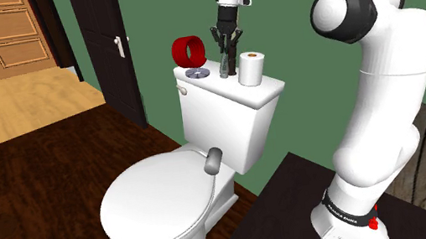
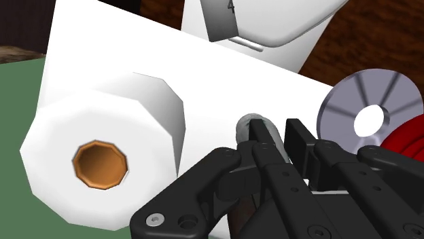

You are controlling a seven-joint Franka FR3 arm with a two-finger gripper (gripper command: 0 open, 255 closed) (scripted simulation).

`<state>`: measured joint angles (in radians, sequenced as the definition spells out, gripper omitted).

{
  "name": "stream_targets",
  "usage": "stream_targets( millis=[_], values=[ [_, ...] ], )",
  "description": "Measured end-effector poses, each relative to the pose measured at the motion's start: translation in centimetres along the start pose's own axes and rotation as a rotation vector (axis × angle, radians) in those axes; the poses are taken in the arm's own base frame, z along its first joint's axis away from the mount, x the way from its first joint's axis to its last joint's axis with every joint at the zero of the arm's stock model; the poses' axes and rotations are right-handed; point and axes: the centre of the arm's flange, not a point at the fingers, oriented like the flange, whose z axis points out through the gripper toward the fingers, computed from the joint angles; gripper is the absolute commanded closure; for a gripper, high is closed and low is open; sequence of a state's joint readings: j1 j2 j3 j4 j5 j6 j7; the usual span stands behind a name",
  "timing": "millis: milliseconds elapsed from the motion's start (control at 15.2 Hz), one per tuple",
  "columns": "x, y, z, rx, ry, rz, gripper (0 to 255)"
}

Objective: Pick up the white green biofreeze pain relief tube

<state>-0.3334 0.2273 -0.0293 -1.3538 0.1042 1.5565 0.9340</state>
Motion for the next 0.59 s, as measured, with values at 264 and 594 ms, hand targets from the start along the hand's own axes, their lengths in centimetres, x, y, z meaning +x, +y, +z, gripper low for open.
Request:
stream_targets(
  millis=[264, 594],
  values=[
    [0.0, -0.1, -0.6, -0.001, 0.000, 0.000, 255],
    [-0.3, -0.1, -3.2, -0.001, 0.000, 0.001, 255]
  ],
)
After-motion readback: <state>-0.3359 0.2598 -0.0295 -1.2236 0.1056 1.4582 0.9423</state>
